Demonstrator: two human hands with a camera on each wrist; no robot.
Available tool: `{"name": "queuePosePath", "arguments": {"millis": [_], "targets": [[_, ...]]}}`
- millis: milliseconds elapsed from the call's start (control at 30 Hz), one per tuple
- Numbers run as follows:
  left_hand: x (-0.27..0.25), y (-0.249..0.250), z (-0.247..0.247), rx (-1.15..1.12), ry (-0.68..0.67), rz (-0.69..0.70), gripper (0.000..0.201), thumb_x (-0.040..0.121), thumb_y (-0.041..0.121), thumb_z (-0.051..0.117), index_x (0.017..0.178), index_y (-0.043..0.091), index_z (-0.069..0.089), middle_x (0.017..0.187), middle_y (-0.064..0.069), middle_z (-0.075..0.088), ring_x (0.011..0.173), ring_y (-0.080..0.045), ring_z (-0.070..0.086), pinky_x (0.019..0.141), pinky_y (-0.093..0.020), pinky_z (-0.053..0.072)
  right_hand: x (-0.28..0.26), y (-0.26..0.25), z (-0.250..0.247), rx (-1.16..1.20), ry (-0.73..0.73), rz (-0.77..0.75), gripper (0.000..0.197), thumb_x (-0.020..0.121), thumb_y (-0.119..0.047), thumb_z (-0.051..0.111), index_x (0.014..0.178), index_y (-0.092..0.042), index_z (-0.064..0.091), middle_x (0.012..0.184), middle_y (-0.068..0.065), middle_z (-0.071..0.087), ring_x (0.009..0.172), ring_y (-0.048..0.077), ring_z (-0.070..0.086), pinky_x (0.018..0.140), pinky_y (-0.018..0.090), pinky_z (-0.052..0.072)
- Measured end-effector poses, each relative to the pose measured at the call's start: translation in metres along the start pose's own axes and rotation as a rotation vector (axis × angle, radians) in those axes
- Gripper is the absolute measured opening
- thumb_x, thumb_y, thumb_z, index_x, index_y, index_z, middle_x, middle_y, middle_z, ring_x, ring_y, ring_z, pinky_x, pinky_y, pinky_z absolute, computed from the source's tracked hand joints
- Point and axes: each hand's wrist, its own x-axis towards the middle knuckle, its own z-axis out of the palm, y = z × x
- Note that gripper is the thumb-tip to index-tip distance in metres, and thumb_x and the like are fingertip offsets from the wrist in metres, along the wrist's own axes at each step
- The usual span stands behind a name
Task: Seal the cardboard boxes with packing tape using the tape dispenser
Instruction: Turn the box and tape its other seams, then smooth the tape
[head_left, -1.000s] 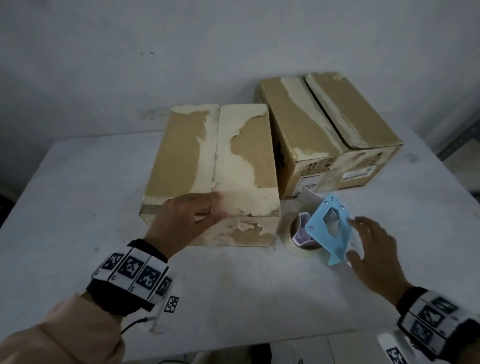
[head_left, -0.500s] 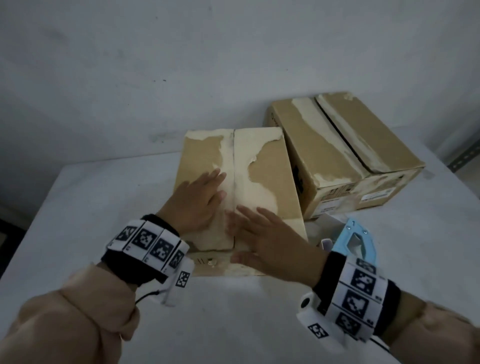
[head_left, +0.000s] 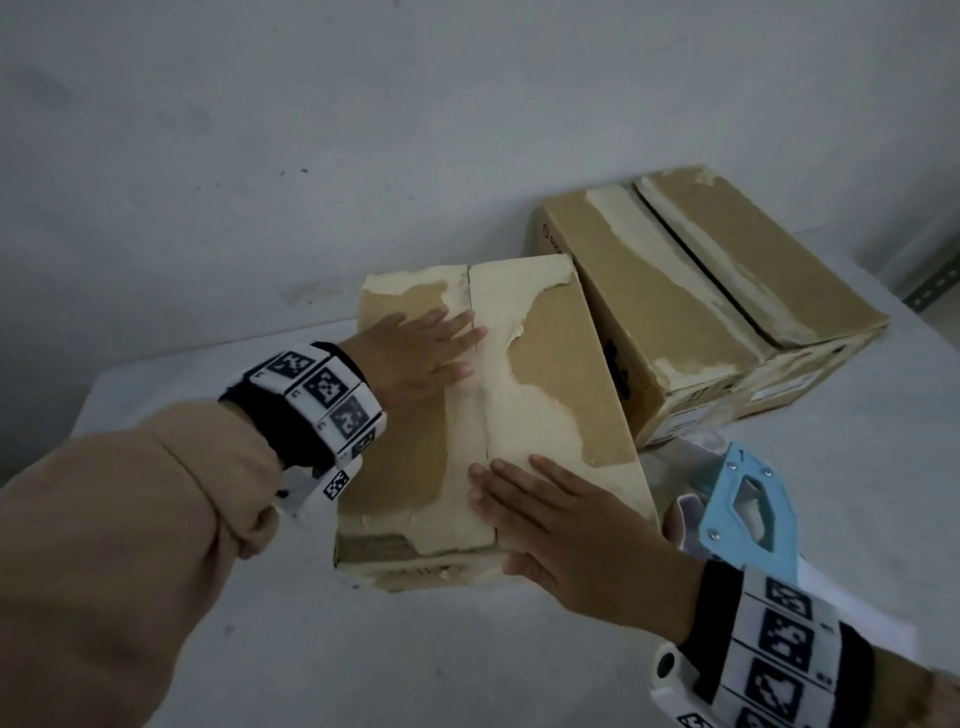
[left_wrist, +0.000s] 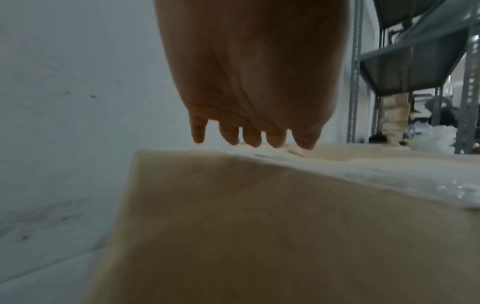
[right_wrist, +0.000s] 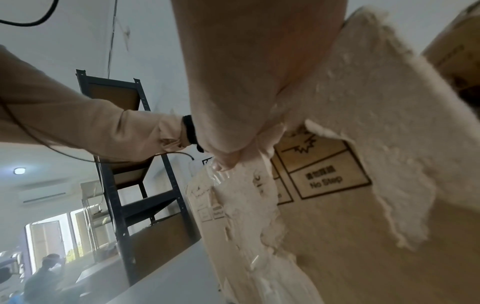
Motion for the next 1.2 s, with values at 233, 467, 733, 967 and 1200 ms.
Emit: {"name": "queuePosePath", "arguments": {"millis": [233, 467, 733, 967, 1200], "targets": [[0.047, -0.033, -0.024, -0.036, -0.015, -0.08, 0.065, 0.095, 0.05, 0.016, 0.147, 0.02, -0.009, 0.157, 0.005, -0.012, 0.145, -0.015, -0.005, 0.117, -0.045, 0.008, -0.002, 0.0, 0.001, -0.031, -0.03, -0.009, 0.051, 0.094, -0.04, 0.027, 0.135, -0.013, 0.037, 0.144, 0.005, 0.041, 0.132, 0.02, 0.033, 0.107, 0.039, 0.024], [0.054, -0.029, -0.021, 0.068, -0.089, 0.008, 0.062, 0.097, 0.046, 0.012, 0.146, 0.017, -0.013, 0.156, 0.004, -0.017, 0.145, -0.013, -0.01, 0.116, -0.046, 0.007, -0.001, 0.002, -0.002, -0.002, -0.052, 0.01, 0.052, 0.099, -0.039, 0.009, 0.136, -0.015, 0.037, 0.144, 0.003, 0.041, 0.133, 0.017, 0.031, 0.108, 0.037, 0.022], [0.022, -0.001, -0.004, 0.147, -0.15, 0.129, 0.063, 0.097, 0.044, 0.01, 0.145, 0.014, -0.018, 0.155, 0.001, -0.022, 0.144, -0.013, -0.011, 0.116, -0.047, 0.01, 0.0, 0.002, -0.001, 0.033, -0.034, 0.012, 0.051, 0.099, -0.04, 0.015, 0.137, -0.013, 0.035, 0.146, 0.004, 0.039, 0.133, 0.018, 0.033, 0.107, 0.037, 0.024], [-0.009, 0.02, 0.01, 0.222, -0.122, 0.175, 0.062, 0.098, 0.042, 0.008, 0.145, 0.011, -0.017, 0.155, -0.002, -0.02, 0.144, -0.014, -0.011, 0.114, -0.041, 0.013, 0.001, 0.002, -0.003, 0.023, -0.062, 0.024, 0.053, 0.097, -0.042, 0.012, 0.139, -0.014, 0.03, 0.145, 0.004, 0.039, 0.133, 0.018, 0.037, 0.106, 0.038, 0.023], [-0.038, 0.032, 0.035, 0.274, -0.056, 0.242, 0.092, 0.066, 0.048, -0.034, 0.145, 0.005, -0.014, 0.156, -0.011, -0.015, 0.146, -0.021, -0.006, 0.113, -0.043, 0.016, 0.002, 0.002, -0.001, 0.027, -0.069, 0.064, 0.057, 0.098, -0.041, 0.003, 0.138, -0.01, 0.03, 0.143, 0.005, 0.043, 0.131, 0.018, 0.038, 0.106, 0.035, 0.023]]}}
